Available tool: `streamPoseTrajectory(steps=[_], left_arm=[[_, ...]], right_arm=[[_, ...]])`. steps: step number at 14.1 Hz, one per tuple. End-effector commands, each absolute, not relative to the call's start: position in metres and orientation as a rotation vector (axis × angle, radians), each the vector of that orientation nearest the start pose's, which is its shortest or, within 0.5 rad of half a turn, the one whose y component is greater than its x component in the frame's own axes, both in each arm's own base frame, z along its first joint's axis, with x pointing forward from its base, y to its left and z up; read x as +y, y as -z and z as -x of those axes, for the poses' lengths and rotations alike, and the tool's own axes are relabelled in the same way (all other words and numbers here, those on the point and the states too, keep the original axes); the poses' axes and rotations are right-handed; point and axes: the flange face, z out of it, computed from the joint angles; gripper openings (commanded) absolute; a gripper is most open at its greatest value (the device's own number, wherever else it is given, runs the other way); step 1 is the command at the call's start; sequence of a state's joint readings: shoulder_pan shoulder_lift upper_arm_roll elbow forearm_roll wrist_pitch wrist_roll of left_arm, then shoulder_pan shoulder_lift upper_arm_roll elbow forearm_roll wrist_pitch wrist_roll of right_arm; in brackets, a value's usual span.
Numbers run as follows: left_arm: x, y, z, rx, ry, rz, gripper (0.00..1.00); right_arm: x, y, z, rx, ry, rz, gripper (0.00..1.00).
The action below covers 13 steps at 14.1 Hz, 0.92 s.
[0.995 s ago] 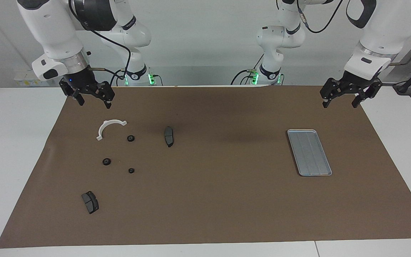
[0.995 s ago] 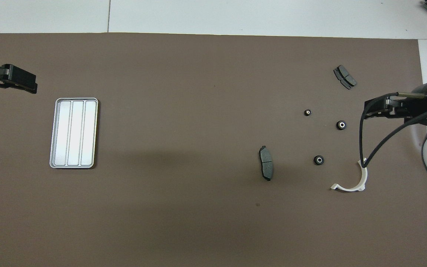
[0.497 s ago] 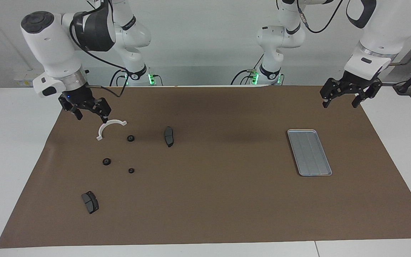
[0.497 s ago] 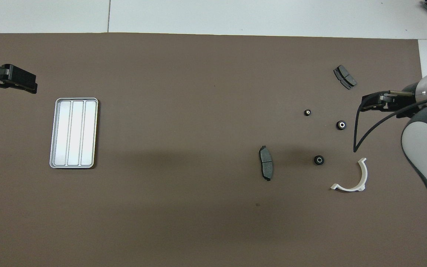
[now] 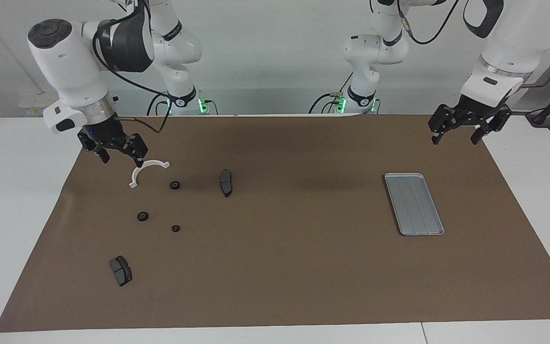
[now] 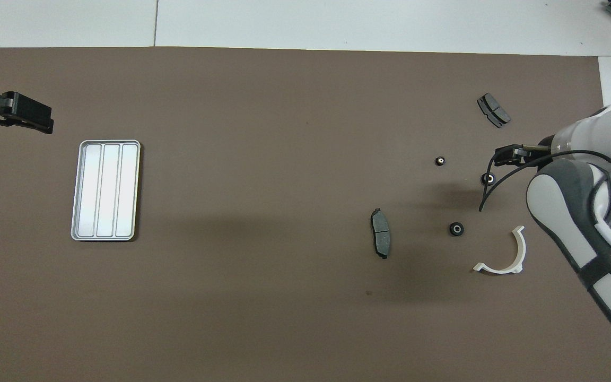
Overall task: Pick bearing gear from pile to tray
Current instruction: 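Carry the bearing to the table center and release it with the right gripper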
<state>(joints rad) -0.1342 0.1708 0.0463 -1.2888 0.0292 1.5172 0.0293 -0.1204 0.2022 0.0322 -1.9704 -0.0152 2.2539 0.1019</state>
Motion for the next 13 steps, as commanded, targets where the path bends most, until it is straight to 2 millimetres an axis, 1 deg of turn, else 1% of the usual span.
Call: streamPoseTrajectory(steps=[1,2,5,7,8,9,12,13], left_arm=[[-0.051,-0.652,-0.599,0.162,0.104,3.117,1.00],[-0.051,-0.652,-0.599,0.165,0.104,3.117,1.00],[-0.049,-0.651,-0.600,0.160,0.104,3.116,1.00],[-0.050,-0.651,-0.599,0.163,0.104,3.117,1.00],[-0.049,-0.651,-0.600,0.160,0.104,3.116,1.00],[-0.049,-0.651,-0.600,0.158,0.104,3.116,1.00],[-0.049,-0.651,-0.600,0.160,0.104,3.116,1.00],[-0.049,-0.651,-0.600,0.160,0.104,3.118,1.00]], right_arm=[[-0.057,-0.348,-0.596,0.246,0.144,3.114,1.00],[-0.057,-0.336,-0.597,0.241,0.154,3.113,1.00],[-0.052,-0.317,-0.601,0.231,0.166,3.113,1.00],[-0.052,-0.306,-0.600,0.232,0.152,3.113,1.00],[-0.052,-0.300,-0.597,0.232,0.135,3.114,0.95],[-0.051,-0.296,-0.597,0.230,0.125,3.114,0.92],[-0.050,-0.294,-0.597,0.227,0.118,3.114,0.81],[-0.050,-0.292,-0.596,0.227,0.113,3.114,0.75]])
